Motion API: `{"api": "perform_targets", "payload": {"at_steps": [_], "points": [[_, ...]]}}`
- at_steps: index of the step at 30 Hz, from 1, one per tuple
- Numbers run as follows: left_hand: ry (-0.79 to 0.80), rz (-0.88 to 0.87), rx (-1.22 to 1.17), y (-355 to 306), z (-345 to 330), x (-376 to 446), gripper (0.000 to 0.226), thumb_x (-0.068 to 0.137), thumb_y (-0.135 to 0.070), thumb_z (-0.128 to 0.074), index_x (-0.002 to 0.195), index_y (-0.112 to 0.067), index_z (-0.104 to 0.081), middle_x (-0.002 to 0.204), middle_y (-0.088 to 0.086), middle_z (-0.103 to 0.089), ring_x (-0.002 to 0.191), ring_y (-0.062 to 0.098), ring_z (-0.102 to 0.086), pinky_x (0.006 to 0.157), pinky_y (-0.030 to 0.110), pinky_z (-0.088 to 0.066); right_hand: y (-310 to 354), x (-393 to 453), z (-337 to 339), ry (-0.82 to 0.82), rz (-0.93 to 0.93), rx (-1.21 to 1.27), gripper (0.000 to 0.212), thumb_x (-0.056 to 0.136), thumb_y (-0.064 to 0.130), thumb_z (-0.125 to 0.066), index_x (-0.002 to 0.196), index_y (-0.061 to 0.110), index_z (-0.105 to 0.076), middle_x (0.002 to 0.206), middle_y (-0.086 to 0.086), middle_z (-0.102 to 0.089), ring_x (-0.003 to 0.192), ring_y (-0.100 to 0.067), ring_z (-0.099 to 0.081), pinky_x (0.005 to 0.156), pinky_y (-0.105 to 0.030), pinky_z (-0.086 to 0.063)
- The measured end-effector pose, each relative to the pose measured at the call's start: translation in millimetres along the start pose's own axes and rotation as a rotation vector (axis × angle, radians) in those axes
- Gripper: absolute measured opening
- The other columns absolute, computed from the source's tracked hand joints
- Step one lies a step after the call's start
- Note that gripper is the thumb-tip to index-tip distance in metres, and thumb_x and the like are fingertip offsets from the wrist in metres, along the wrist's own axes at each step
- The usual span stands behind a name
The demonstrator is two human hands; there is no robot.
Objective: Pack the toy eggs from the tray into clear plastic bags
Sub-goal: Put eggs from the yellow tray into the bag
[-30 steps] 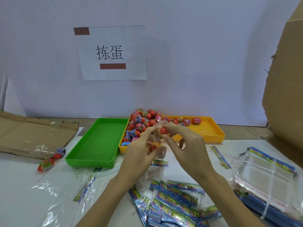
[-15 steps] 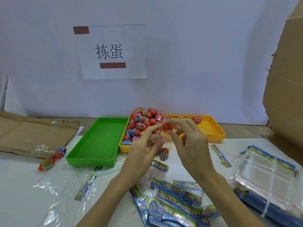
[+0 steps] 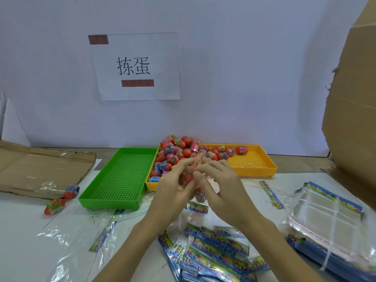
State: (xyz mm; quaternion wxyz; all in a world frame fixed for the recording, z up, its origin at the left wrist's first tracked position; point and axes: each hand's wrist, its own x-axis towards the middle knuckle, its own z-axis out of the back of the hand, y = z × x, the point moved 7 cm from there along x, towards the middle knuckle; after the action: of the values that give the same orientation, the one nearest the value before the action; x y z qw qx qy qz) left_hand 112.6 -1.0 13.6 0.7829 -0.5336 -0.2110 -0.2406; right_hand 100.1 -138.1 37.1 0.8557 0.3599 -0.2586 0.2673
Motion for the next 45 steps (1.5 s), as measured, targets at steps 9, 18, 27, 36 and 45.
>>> {"api": "perform_targets", "payload": {"at_steps": [9, 18, 27, 36, 45], "points": [[-0.261, 0.147, 0.015, 17, 42, 9, 0.041, 0.086, -0.038, -0.083, 0.122, -0.03, -0.066, 0.091, -0.014, -0.077, 0.088, 0.002, -0.073, 0.076, 0.017, -0.056, -9, 3, -4, -0.017, -0.099, 0.262, 0.033, 0.108, 0.021, -0.052, 0.139, 0.024, -0.063, 0.136, 0.016, -0.064, 0.132, 0.004, -0.051, 0.106, -0.013, -0.042], [-0.567, 0.323, 0.036, 42, 76, 1, 0.012, 0.093, -0.038, -0.078, 0.096, -0.031, -0.069, 0.082, -0.003, -0.077, 0.073, 0.016, -0.075, 0.072, 0.049, -0.063, -28, 2, -33, 0.036, -0.167, 0.153, 0.025, 0.107, 0.016, -0.053, 0.124, 0.023, -0.069, 0.123, 0.014, -0.068, 0.119, 0.001, -0.056, 0.104, -0.03, -0.049], [-0.602, 0.384, -0.003, 48, 84, 0, 0.007, 0.097, -0.035, -0.074, 0.095, -0.03, -0.069, 0.079, -0.01, -0.078, 0.075, 0.013, -0.076, 0.073, 0.056, -0.064, -25, 7, -71, 0.251, -0.008, -0.246, 0.045, 0.111, 0.044, -0.032, 0.155, 0.04, -0.04, 0.159, 0.002, -0.039, 0.15, -0.018, -0.026, 0.128, -0.042, -0.018], [-0.512, 0.437, -0.088, 48, 74, 0, 0.021, 0.091, -0.041, -0.079, 0.104, -0.026, -0.072, 0.099, -0.001, -0.079, 0.093, 0.021, -0.077, 0.081, 0.055, -0.064, -30, 15, -45, -0.004, -0.078, 0.103, 0.026, 0.101, 0.024, -0.066, 0.126, 0.03, -0.063, 0.118, 0.016, -0.069, 0.112, -0.002, -0.06, 0.101, -0.027, -0.046], [-0.267, 0.327, -0.095, 25, 32, 4, 0.018, 0.089, -0.029, -0.083, 0.104, -0.025, -0.072, 0.093, -0.009, -0.078, 0.087, 0.012, -0.076, 0.086, 0.051, -0.062, -29, 11, 4, -0.234, -0.194, 0.382, 0.034, 0.095, 0.024, -0.073, 0.127, 0.024, -0.06, 0.104, 0.018, -0.071, 0.103, -0.004, -0.069, 0.08, -0.018, -0.057]]}}
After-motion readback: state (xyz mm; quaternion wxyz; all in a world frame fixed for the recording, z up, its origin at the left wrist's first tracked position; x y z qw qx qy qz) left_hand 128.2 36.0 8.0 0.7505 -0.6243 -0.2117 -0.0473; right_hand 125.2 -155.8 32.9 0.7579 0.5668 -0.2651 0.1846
